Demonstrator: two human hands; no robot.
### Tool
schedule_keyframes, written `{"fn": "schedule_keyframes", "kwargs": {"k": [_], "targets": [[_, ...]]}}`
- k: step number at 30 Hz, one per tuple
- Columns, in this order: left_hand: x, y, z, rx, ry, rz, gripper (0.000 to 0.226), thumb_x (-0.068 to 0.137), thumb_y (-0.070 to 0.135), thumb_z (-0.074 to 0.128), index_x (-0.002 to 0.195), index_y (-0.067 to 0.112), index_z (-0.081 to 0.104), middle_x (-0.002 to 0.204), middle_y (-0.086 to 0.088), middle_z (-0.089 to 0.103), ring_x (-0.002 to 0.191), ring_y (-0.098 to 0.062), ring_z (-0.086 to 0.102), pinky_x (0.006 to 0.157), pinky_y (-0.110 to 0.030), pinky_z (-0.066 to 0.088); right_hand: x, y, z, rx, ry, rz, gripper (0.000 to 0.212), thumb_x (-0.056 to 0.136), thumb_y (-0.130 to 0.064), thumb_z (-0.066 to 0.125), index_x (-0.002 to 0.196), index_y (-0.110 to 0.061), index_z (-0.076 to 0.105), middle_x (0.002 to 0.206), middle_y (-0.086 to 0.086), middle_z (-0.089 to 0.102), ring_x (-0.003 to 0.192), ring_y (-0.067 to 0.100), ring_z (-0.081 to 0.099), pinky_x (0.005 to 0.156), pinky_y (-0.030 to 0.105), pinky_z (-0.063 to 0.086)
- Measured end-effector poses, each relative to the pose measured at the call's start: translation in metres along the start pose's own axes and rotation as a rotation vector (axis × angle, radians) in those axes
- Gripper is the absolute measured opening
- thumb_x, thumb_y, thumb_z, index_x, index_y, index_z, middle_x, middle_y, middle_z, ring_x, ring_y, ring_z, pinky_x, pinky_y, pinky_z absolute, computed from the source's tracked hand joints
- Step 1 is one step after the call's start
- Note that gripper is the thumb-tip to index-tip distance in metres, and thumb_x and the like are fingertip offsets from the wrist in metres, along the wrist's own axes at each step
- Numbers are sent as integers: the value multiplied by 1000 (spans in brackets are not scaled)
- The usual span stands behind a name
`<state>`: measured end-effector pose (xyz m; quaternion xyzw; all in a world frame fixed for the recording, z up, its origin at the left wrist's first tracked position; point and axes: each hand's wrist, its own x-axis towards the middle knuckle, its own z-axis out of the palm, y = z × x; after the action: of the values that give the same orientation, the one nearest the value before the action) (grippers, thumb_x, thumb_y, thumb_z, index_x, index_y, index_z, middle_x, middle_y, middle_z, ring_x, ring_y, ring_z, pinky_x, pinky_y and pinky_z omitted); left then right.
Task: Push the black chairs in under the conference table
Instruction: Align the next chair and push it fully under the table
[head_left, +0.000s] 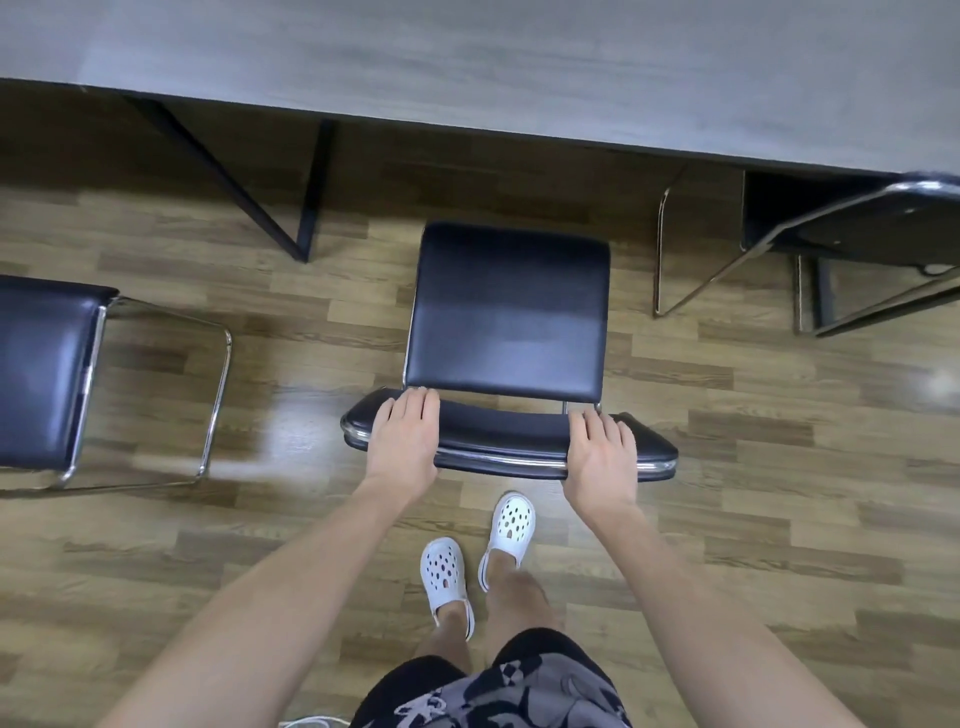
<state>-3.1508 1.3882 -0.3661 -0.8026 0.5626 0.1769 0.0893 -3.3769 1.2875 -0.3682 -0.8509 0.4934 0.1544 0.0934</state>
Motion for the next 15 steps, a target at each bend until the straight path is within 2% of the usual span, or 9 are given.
{"fn": "schedule_keyframes", "kwargs": {"k": [3,7,10,15], "targets": [[6,2,-6,20,-33,-14,100,66,11,78,151,6,25,150,-11,39,141,-26,34,118,-40,24,7,-2,-9,9,13,13,78,54,2,70,129,-2,50,121,15,57,113,36,53,103,46,38],[16,3,-12,47,-65,-35,104,71,13,76,155,8,13,156,-8,31,146,-23,26,120,-39,17,15,0,-12,19,-32,28,83,53,2,72,132,-1,47,126,16,55,119,37,50,106,49,35],[23,3,-17,47,-88,-47,102,72,12,74,154,5,14,157,-8,30,146,-23,25,120,-38,17,23,0,-15,14,-62,26,86,55,0,73,136,-1,45,128,16,54,121,36,48,109,48,30],[42,-2,-22,66,-95,-35,100,64,15,79,150,4,30,152,-10,39,142,-25,34,116,-39,27,42,0,-21,9,-91,45,92,51,-4,78,137,-2,45,127,17,56,121,35,49,109,48,31]]}}
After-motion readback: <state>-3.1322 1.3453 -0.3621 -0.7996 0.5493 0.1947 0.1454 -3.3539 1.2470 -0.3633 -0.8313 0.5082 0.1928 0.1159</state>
